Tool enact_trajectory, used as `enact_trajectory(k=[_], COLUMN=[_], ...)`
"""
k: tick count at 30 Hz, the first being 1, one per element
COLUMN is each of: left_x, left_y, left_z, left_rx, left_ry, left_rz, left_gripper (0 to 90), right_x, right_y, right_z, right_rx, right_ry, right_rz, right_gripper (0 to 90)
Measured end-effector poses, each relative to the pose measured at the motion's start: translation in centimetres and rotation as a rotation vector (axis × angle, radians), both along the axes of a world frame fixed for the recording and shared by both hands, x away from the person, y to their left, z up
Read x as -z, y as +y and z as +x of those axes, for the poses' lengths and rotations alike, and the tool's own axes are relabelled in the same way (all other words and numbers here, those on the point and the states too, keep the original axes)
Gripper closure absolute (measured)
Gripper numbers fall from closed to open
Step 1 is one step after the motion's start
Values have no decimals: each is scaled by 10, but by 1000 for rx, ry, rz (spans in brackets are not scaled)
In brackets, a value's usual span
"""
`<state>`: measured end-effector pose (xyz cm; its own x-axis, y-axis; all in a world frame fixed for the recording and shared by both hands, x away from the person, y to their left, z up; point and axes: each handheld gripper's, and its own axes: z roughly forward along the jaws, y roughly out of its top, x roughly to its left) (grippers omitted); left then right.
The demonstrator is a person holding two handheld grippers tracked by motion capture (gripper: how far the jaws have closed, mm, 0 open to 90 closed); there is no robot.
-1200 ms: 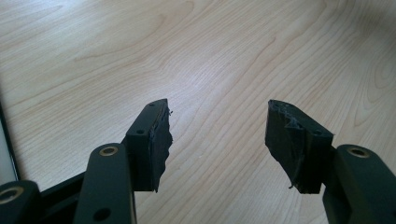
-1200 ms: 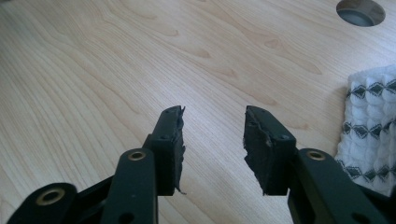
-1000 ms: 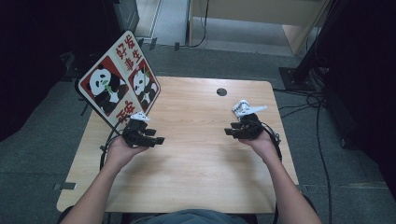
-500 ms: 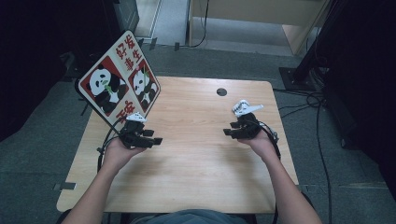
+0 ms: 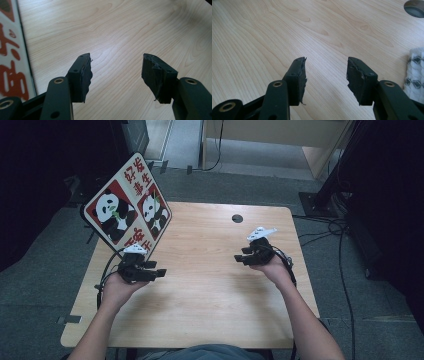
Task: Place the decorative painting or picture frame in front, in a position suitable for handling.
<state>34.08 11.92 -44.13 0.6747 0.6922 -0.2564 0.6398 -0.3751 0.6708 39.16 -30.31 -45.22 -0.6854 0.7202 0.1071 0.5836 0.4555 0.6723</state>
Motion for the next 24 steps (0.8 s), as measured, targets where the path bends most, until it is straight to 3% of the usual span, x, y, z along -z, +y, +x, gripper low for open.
enact_trajectory(k=[14,24], left_x=[-19,-34], left_y=[32,55], left_z=[-16,-22], left_rx=[-80,-123], left_ry=[-44,-79], left_rz=[-59,-50], left_gripper=[408,408], right_x=[2,3], right_y=[10,11], right_z=[4,3], right_rx=[-26,-23], right_ry=[7,21], right_rz=[-13,-27], right_gripper=[501,497])
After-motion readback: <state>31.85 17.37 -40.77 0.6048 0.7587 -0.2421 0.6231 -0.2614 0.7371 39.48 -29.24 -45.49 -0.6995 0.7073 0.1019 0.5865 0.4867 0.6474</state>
